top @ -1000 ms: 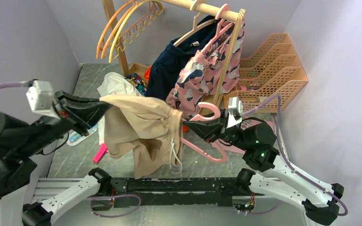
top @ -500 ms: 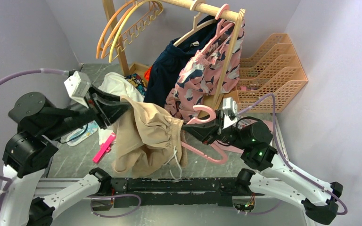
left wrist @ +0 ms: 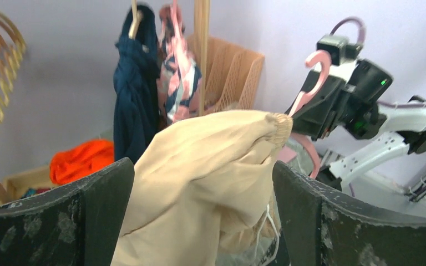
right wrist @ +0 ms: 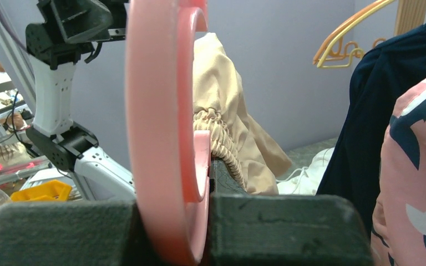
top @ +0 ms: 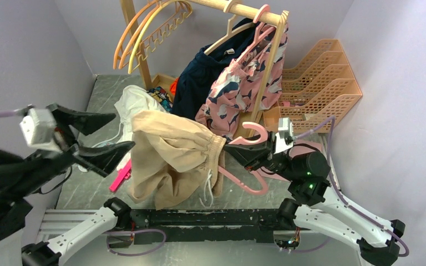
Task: Place the shorts on the hanger
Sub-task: Hang the shorts on the hanger.
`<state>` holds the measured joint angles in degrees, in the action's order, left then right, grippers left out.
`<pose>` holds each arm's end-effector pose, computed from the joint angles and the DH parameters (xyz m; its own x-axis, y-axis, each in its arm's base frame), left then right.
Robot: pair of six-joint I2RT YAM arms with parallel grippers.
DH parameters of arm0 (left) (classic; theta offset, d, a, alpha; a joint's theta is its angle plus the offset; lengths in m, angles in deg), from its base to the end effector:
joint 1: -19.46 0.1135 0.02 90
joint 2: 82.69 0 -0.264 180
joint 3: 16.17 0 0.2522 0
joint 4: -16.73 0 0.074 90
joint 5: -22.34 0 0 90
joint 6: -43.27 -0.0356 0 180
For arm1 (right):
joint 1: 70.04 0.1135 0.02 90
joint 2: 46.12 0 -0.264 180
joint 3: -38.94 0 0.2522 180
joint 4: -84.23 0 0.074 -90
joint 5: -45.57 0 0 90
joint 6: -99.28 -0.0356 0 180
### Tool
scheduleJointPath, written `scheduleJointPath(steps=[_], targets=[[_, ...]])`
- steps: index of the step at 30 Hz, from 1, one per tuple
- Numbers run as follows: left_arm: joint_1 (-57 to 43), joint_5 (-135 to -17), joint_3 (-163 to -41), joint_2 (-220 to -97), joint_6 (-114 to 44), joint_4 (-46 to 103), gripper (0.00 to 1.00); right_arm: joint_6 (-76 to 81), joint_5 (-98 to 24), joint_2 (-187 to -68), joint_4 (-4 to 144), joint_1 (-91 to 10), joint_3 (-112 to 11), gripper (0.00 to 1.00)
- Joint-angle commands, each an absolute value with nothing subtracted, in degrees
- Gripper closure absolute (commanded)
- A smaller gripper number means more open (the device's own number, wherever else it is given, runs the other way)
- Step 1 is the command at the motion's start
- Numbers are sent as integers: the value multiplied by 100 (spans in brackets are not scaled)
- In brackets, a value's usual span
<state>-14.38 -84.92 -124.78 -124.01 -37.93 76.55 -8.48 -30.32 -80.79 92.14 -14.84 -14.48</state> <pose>0.0159 -0.0233 0.5345 -0.0120 -0.1678 -0.9857 0.7835 0.6109 -0.1136 0.0720 0.1188 0.3934 -0.0370 0.4651 -0.8845 -0.9549 0.2444 0.1684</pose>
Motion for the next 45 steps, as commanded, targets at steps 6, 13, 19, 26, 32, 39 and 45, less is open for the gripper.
scheduleJointPath(steps=[6, 13, 19, 26, 32, 39, 45], targets=[[-1410, -9573, -12402, -12710, -3965, 6085, 4, -944, -3098, -7933, 9418, -1502, -1481, 100], [-1410, -11227, -12258, -13766, -4362, 6413, 11, -675, -3138, -7560, 8322, -1504, -1622, 100], [-1415, -11482, -11925, -14062, -4997, 6847, 9, -471, -2893, -7417, 7362, -1499, -1834, 100], [-2302, -11012, -11500, -14206, -5472, 7265, 7, -184, -2675, -7604, 6732, -1499, -2244, 100], [-3324, -10133, -11430, -14484, -5642, 7767, 11, -208, -2431, -7791, 6800, -1496, -2264, 100], [-3674, -9798, -11607, -14838, -5860, 8140, 41, -274, -1889, -8057, 6810, -1497, -2472, 100], [-3865, -9826, -11674, -15078, -5933, 8185, 69, -341, -1483, -8309, 6959, -1500, -2603, 100]])
